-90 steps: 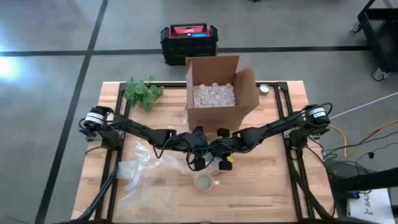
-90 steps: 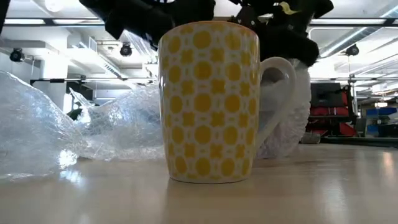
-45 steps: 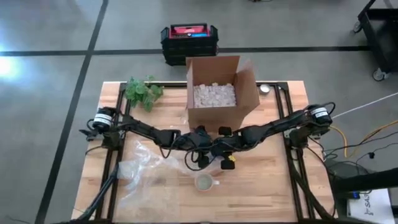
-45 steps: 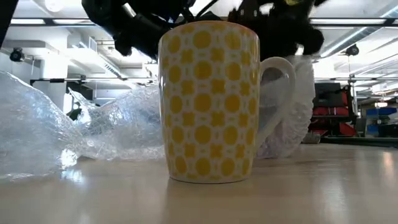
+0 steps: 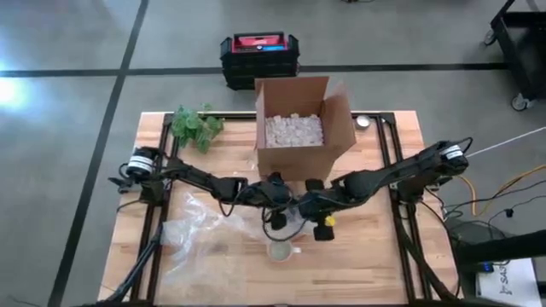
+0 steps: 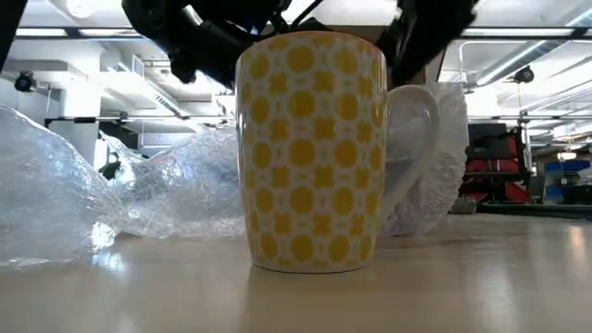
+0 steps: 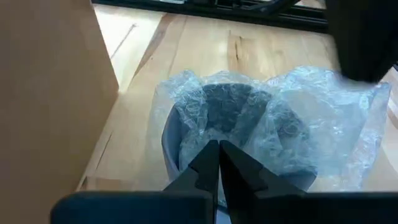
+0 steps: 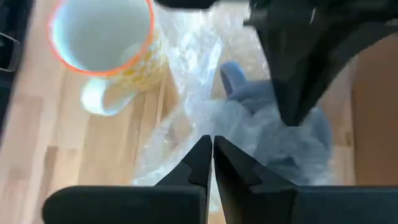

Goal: Wrap mug
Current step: Wrap the purple mug with bubble wrap

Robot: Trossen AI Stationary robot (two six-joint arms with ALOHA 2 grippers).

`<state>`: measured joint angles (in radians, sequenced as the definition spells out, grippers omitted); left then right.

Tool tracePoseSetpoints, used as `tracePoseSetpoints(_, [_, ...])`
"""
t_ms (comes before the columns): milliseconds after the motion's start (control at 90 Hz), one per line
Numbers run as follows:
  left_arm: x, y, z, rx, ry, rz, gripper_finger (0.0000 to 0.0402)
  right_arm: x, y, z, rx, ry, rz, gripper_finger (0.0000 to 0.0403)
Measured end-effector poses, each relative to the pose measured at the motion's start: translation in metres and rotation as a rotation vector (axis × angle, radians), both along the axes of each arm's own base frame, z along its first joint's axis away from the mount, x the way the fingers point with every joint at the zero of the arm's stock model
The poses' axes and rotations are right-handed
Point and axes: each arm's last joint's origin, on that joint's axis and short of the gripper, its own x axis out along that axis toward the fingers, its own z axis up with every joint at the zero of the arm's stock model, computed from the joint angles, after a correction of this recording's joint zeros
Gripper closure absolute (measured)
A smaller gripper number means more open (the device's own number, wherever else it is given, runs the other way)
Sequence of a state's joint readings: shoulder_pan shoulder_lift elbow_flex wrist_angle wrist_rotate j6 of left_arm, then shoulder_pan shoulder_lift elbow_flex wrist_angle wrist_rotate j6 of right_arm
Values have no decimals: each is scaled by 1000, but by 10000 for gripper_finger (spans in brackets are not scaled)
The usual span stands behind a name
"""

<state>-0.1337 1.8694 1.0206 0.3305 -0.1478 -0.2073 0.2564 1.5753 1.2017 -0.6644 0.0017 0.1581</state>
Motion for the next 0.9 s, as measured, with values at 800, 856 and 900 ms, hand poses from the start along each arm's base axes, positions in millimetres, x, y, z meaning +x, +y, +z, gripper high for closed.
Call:
tracePoseSetpoints(800, [-13, -7, 40, -87, -81, -153, 402, 22, -28, -59, -178, 59, -93, 401])
tracePoseSetpoints(856, [-12, -11, 38, -107, -83, -198, 402, 23, -27, -59, -178, 54, -90, 401])
tracePoseSetpoints(900, [-11, -14, 36, -118, -86, -225, 402, 23, -27, -59, -178, 52, -90, 401])
